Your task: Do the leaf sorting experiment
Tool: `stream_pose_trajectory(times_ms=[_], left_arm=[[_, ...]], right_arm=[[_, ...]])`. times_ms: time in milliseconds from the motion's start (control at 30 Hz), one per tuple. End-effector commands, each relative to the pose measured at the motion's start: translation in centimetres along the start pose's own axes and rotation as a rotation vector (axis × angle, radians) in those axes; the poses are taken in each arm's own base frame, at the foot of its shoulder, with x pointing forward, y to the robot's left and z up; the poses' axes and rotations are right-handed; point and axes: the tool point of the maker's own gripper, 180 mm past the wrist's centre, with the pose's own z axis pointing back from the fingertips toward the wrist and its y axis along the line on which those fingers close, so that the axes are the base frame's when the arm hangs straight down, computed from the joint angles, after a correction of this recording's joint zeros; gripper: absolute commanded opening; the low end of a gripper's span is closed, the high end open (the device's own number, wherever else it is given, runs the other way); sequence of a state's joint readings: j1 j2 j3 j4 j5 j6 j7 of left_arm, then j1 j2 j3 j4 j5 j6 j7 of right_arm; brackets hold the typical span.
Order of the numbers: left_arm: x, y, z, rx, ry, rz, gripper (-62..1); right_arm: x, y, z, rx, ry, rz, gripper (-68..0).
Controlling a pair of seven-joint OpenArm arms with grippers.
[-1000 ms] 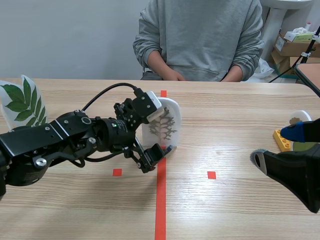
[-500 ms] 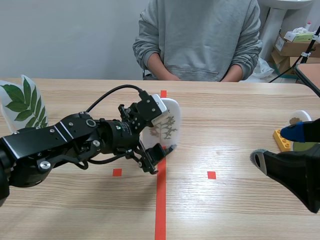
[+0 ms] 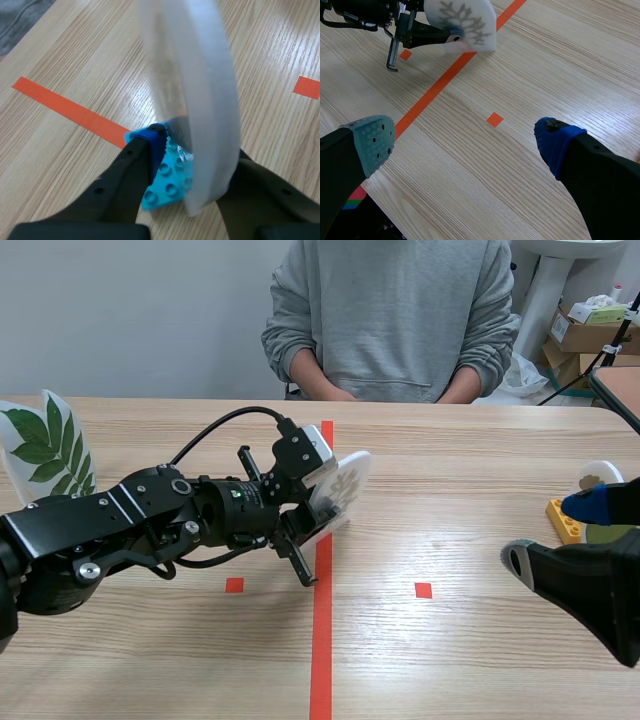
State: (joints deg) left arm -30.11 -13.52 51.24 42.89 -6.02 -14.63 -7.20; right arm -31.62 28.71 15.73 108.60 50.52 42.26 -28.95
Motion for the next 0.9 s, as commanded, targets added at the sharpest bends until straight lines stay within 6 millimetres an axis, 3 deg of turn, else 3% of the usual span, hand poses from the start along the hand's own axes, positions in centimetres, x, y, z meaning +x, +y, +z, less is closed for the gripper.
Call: stream_pose_trajectory(times_ms=[0,167,567,867], left_arm=[[1.4,0.2,-0.1,0.005,-0.041,-0.001,-52.2],[1.3,0.2,-0.1,0.005,-0.034,-0.001,-57.1],[1.3,0.3,-0.1,0.007,-0.036,-0.003,-57.1],[2.1,2.8,2.0,0.086,-0.014,0.017,-57.1]], right_arm=[[1.0,0.1,0.1,0.006,-0.032,0.015,-10.6],[0.9,0.0,0.1,0.005,-0.030,0.017,-10.6],[0.9,0.0,0.1,0.003,-0.027,0.019,-10.6],[0.8,0.0,0.1,0.002,-0.025,0.021,-10.6]])
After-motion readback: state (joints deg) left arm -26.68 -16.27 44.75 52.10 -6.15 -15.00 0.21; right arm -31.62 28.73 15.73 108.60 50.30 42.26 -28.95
